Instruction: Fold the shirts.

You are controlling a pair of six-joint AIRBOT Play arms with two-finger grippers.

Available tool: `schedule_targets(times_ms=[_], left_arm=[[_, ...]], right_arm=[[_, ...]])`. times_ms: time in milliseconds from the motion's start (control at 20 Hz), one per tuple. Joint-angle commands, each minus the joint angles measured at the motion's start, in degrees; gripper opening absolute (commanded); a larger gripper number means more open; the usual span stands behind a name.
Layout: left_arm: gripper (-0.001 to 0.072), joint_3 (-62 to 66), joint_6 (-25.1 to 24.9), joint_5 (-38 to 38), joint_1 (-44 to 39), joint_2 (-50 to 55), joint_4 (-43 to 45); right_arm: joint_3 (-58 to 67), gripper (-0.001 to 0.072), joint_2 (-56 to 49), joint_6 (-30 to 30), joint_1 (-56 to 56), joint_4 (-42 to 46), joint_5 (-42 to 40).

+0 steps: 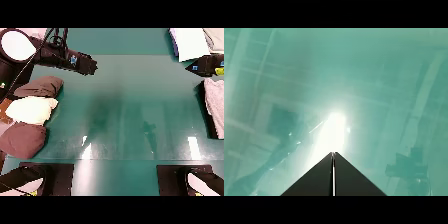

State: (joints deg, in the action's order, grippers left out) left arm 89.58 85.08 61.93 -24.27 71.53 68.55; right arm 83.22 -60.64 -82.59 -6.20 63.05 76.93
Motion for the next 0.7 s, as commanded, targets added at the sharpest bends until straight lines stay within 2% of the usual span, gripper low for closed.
schedule_targets(times_ms=[0, 550, 650], left_arm=[[0.0026, 0.0, 0.0, 0.0, 0.0, 0.0, 0.0], [0.0026, 0.0, 0.1, -0.2, 0.0, 0.0, 0.0], [0.0026, 0.0, 0.3, -2.8, 0.0, 0.0, -0.2]], right_arm=[[0.1, 0.0015, 0.0, 0.0, -0.2, 0.0, 0.1], [-0.1, 0.0015, 0.0, 0.0, -0.2, 0.0, 0.2], [-0.1, 0.0016, 0.0, 0.0, -0.2, 0.0, 0.2]])
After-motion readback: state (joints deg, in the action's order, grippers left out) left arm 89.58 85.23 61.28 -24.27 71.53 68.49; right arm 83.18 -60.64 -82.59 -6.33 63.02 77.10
